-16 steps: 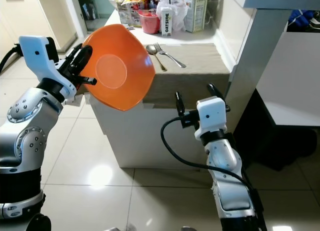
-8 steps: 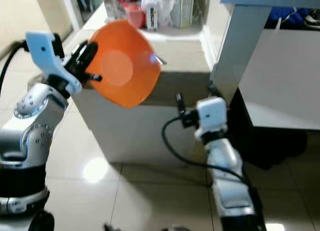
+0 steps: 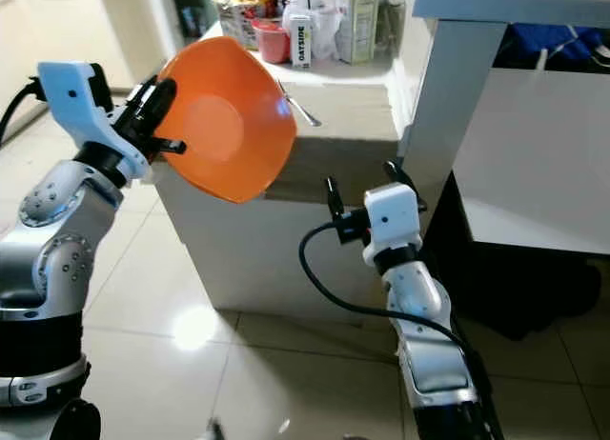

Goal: Setting the table

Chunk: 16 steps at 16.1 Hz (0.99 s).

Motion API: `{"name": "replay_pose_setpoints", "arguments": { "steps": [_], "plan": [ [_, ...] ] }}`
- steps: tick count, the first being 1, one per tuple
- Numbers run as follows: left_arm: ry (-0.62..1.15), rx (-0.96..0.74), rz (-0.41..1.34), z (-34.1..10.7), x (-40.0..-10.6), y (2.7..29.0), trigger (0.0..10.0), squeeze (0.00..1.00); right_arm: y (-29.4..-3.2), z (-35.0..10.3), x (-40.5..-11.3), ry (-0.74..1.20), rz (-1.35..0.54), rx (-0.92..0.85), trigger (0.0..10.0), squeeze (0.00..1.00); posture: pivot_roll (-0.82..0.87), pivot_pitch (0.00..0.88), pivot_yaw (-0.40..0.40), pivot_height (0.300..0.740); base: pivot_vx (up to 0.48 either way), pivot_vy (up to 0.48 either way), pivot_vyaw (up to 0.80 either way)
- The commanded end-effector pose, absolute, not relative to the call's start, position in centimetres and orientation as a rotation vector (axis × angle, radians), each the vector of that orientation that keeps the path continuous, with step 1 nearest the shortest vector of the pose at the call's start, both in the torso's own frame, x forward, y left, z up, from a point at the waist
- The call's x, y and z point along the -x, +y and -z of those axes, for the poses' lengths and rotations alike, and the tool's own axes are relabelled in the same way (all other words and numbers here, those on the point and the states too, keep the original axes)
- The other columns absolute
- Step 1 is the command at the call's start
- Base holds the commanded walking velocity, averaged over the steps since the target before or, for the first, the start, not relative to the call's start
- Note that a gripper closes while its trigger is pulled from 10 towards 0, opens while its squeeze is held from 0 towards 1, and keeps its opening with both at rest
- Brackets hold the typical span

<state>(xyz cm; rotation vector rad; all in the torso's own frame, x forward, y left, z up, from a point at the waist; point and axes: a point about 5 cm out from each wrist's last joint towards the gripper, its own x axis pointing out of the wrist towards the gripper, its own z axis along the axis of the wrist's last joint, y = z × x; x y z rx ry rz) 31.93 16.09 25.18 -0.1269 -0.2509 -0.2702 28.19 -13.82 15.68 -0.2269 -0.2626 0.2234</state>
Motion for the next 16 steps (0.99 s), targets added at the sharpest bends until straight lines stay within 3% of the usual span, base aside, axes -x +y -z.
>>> {"name": "replay_pose_setpoints", "arguments": {
  "steps": [1,9,16],
  "plan": [
    [-0.307,0.133,0.303,-26.25,-31.80,15.48,0.0,1.00,-14.25,-15.52,-28.33,-0.259,-0.213,0.243,10.0,0.00,-0.14,0.000,0.067,0.740,0.000,-0.472,0.00],
    [-0.316,0.114,0.343,-26.25,-32.14,14.71,0.0,1.00,-14.29,-15.49,-28.33,-0.272,-0.201,0.250,10.0,0.00,-0.15,0.000,0.074,0.740,0.000,-0.461,0.00],
    [-0.319,0.112,0.353,-26.29,-32.44,14.55,0.0,1.00,-14.13,-15.39,-28.49,-0.274,-0.197,0.250,10.0,0.00,-0.15,0.000,0.081,0.740,0.000,-0.451,-0.50]
  ]
}}
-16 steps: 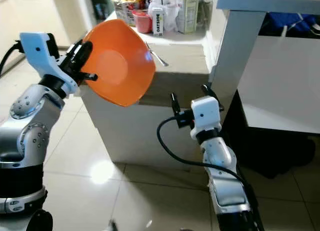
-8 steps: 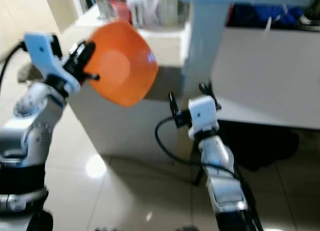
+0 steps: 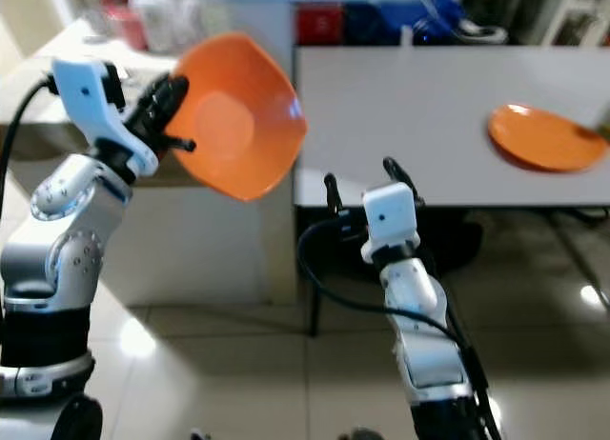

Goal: Setting the table

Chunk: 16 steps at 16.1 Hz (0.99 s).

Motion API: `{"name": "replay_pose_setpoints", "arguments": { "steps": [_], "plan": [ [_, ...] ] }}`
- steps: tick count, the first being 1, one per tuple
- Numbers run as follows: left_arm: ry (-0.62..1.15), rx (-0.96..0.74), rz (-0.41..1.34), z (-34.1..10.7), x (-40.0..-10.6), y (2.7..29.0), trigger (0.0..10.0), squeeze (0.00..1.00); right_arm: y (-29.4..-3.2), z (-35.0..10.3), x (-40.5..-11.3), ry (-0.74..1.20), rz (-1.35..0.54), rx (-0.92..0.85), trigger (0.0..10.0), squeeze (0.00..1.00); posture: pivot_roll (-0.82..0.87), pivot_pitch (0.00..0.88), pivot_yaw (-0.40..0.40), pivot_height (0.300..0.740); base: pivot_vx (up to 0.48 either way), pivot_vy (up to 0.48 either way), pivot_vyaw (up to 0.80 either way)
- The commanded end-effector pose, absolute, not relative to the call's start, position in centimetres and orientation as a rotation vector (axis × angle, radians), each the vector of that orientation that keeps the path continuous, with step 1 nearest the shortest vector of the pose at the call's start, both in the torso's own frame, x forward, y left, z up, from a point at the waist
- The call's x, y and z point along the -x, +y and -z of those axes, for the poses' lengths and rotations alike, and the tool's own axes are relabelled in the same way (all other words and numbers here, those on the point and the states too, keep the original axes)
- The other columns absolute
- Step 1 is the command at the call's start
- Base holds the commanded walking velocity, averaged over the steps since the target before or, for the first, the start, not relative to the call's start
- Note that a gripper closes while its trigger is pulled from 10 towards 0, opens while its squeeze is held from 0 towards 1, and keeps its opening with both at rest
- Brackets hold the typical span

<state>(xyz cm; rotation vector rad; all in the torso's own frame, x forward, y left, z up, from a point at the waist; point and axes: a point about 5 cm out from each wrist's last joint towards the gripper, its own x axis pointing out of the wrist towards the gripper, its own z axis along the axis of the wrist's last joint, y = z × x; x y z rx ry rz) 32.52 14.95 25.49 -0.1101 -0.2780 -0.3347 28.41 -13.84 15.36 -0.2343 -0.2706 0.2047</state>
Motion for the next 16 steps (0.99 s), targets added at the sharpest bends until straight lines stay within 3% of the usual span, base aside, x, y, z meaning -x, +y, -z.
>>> {"name": "replay_pose_setpoints", "arguments": {
  "steps": [1,5,16],
  "plan": [
    [-0.318,0.107,0.356,-26.3,-32.5,14.4,0.0,1.00,-14.1,-15.4,-28.5,-0.272,-0.199,0.255,10.0,0.00,-0.15,0.000,0.081,0.740,0.000,-0.446,0.00],
    [-0.303,0.093,0.363,-25.8,-33.2,13.9,0.0,1.00,-13.8,-15.4,-28.5,-0.276,-0.204,0.249,10.0,0.00,-0.15,0.000,0.089,0.740,0.000,-0.432,0.00],
    [-0.273,0.071,0.358,-24.8,-34.9,12.6,0.0,1.00,-13.5,-15.3,-28.1,-0.282,-0.201,0.249,10.0,0.00,-0.17,0.000,0.113,0.740,0.310,-0.361,0.00]
  ]
}}
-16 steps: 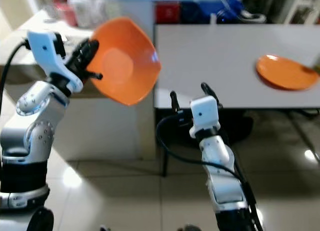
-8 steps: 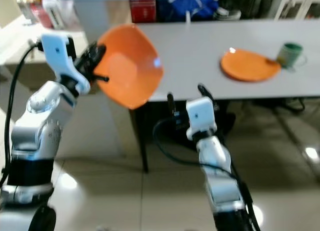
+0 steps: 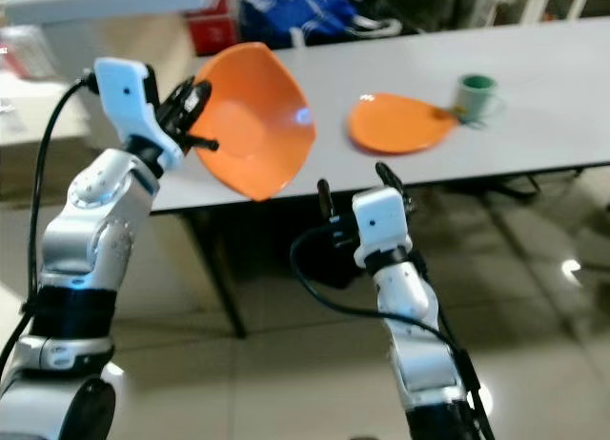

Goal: Setting the table

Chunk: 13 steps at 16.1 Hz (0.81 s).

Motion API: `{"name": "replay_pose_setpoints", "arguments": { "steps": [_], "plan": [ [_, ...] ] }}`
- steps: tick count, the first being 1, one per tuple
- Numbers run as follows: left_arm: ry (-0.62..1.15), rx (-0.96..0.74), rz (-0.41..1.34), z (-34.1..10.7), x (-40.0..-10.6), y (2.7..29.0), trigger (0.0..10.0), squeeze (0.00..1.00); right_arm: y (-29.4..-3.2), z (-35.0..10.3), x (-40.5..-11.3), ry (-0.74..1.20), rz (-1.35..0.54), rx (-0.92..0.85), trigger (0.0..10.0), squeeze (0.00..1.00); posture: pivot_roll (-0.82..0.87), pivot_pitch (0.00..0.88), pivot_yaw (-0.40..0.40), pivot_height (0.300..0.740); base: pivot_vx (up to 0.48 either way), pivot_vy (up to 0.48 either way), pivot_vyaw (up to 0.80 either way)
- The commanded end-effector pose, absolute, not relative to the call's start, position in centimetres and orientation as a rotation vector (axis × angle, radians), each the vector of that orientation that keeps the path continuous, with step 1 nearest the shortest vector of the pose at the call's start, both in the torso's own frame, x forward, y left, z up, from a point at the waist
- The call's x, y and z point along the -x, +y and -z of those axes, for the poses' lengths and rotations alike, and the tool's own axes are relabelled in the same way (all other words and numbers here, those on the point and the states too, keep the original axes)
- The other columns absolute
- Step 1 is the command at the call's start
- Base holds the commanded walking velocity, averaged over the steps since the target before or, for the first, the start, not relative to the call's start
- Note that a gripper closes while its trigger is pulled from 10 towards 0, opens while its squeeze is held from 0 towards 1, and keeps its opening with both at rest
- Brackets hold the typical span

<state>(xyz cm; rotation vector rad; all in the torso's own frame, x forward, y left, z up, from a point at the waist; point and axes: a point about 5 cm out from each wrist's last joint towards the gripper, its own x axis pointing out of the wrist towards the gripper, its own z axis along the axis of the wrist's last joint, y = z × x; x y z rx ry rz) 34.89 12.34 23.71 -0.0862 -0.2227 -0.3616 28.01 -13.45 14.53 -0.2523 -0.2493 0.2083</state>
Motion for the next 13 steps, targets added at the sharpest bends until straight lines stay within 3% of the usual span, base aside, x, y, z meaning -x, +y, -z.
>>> {"name": "replay_pose_setpoints", "arguments": {
  "steps": [1,13],
  "plan": [
    [-0.273,0.068,0.362,-24.8,-35.0,12.4,0.0,1.00,-13.5,-15.2,-28.1,-0.282,-0.200,0.251,10.0,0.00,-0.18,0.000,0.115,0.740,0.334,-0.341,0.00],
    [-0.270,0.106,0.421,-24.9,-35.6,11.3,0.0,1.00,-13.5,-15.1,-27.9,-0.278,-0.187,0.254,10.0,0.00,-0.18,0.000,0.124,0.740,0.336,-0.338,0.00]
  ]
}}
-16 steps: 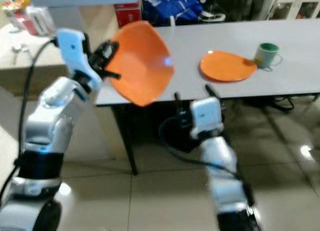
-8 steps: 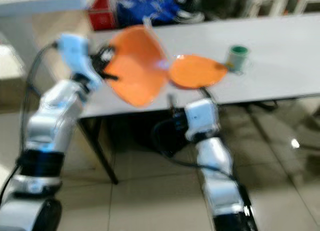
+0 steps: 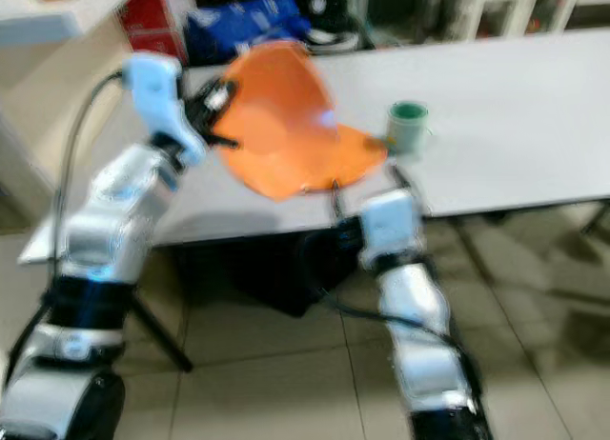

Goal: Setting the table

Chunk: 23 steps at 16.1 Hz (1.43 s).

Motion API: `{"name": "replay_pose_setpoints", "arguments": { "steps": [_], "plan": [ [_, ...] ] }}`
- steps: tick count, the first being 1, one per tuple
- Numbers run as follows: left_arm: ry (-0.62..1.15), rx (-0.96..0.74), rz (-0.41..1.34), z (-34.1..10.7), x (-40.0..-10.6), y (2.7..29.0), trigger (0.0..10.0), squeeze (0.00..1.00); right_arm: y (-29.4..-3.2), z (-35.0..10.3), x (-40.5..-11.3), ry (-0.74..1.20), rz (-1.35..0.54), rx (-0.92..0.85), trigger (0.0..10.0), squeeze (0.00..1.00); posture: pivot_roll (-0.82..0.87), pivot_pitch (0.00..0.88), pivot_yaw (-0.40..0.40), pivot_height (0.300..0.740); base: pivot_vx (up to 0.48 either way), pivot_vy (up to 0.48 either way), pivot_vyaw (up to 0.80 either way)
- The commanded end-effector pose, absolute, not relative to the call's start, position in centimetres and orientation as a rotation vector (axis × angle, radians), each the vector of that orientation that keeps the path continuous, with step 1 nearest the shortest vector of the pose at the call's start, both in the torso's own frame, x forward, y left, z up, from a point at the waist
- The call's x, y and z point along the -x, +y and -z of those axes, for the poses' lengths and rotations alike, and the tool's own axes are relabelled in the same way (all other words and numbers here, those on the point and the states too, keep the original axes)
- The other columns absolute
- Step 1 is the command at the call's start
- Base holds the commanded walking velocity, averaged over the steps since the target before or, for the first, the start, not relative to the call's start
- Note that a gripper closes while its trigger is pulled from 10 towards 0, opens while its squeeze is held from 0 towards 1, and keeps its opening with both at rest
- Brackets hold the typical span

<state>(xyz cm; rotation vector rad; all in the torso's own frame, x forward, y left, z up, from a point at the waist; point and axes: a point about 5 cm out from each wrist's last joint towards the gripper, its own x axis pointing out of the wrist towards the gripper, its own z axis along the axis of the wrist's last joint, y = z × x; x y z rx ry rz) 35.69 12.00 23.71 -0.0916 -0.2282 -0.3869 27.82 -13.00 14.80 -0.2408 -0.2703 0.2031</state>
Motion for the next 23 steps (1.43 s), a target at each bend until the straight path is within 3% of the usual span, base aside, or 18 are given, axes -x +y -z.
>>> {"name": "replay_pose_setpoints", "arguments": {
  "steps": [1,11,14,19,23],
  "plan": [
    [-0.272,0.100,0.434,-25.1,-35.8,11.2,0.0,1.00,-13.6,-15.1,-27.9,-0.277,-0.188,0.256,10.0,0.00,-0.18,0.000,0.124,0.740,0.296,0.000,0.00],
    [-0.316,0.112,0.518,-27.8,-38.9,8.2,0.0,1.00,-14.2,-15.0,-27.5,-0.266,-0.183,0.274,10.0,0.00,-0.23,0.000,0.113,0.740,0.000,0.000,0.00],
    [-0.286,0.227,0.493,-29.0,-40.4,7.8,0.0,1.00,-14.4,-15.0,-27.3,-0.263,-0.185,0.283,10.0,0.00,-0.24,0.002,0.115,0.740,0.000,0.000,0.00],
    [-0.192,0.343,0.508,-27.9,-41.1,5.4,0.0,1.00,-14.5,-14.8,-26.8,-0.254,-0.179,0.294,10.0,0.00,-0.27,0.009,0.123,0.740,0.269,0.385,0.00],
    [-0.184,0.361,0.514,-27.8,-41.2,4.9,0.0,1.00,-14.8,-14.8,-26.7,-0.247,-0.178,0.302,10.0,0.00,-0.27,0.011,0.119,0.740,0.307,0.369,0.00]
  ]
}}
